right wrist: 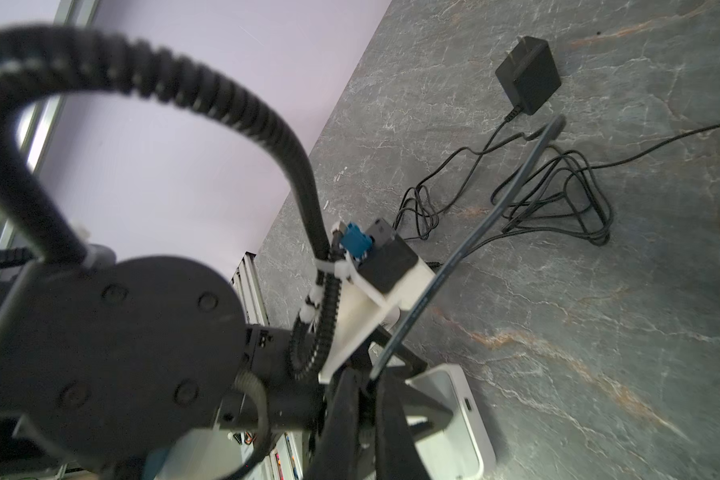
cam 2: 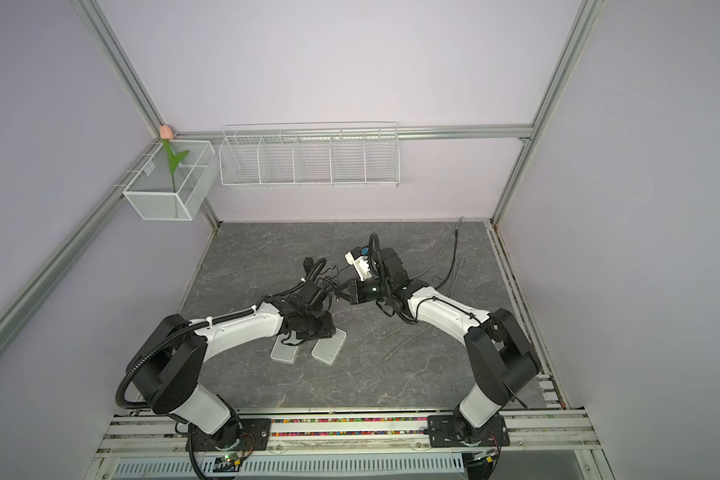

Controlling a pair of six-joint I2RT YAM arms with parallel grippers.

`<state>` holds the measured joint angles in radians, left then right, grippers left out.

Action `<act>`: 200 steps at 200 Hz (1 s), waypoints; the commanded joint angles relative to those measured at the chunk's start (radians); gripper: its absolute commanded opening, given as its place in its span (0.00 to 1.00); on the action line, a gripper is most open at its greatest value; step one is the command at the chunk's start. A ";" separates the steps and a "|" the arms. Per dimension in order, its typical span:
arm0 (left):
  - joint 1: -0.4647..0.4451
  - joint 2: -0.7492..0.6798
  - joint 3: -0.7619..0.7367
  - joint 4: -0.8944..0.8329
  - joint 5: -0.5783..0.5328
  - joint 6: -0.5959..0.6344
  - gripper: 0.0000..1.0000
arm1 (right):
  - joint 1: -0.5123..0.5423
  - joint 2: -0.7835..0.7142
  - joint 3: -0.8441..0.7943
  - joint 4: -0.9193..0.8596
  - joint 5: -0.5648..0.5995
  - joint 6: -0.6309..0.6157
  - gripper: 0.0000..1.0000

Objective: Insert the plug into the switch port

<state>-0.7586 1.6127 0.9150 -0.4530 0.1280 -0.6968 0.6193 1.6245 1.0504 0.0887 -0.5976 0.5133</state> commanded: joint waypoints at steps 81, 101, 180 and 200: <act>0.110 -0.256 0.020 -0.307 -0.306 -0.028 0.72 | -0.003 -0.065 -0.043 -0.014 0.018 -0.038 0.07; 0.144 -0.291 -0.030 -0.329 -0.305 -0.017 0.75 | -0.003 -0.057 -0.043 -0.005 0.015 -0.036 0.07; 0.157 -0.285 -0.165 -0.294 -0.278 0.013 0.82 | -0.002 -0.042 -0.049 0.026 -0.010 -0.026 0.07; 0.157 -0.251 -0.170 -0.267 -0.256 0.032 0.82 | -0.001 -0.043 -0.053 0.027 -0.013 -0.025 0.07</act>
<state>-0.6041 1.3281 0.7578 -0.7403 -0.1333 -0.6930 0.6193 1.5837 1.0153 0.0872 -0.5922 0.4900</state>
